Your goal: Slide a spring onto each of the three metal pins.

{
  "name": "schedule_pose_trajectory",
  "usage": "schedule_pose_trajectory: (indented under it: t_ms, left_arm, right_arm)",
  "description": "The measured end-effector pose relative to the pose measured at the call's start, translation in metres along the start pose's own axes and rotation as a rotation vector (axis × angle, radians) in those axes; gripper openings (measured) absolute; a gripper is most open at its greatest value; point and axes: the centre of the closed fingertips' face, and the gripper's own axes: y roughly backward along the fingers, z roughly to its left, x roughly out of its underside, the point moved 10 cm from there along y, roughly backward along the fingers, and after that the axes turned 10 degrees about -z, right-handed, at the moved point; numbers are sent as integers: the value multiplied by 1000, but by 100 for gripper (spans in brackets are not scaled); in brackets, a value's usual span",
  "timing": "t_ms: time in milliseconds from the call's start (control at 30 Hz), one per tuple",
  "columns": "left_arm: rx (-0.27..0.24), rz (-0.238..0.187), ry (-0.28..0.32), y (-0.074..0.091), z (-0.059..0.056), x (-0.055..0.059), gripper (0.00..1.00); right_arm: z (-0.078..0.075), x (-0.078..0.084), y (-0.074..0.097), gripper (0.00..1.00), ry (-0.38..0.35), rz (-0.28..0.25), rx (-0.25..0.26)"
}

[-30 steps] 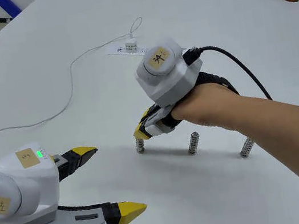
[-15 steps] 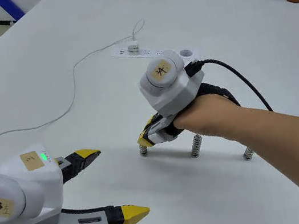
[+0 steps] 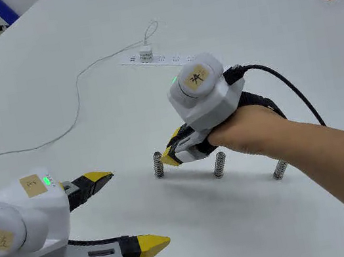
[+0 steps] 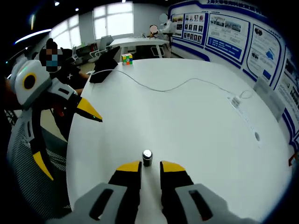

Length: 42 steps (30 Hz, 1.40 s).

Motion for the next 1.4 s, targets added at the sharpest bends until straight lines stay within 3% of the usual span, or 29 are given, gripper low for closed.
schedule_pose_trajectory:
  t_ms: [533, 1067, 1400]
  left_arm:
    - [12, 2, -10, -7, -1, -4, 83]
    - [7, -3, -14, -11, 6, -8, 84]
    - [6, -3, -11, -11, 8, -7, 84]
  right_arm:
    - [-9, 13, 43, 23, -5, -65, 63]
    - [-16, 35, 88, 30, -33, -120, 152]
    - [-20, 52, 108, 36, -64, -153, 208]
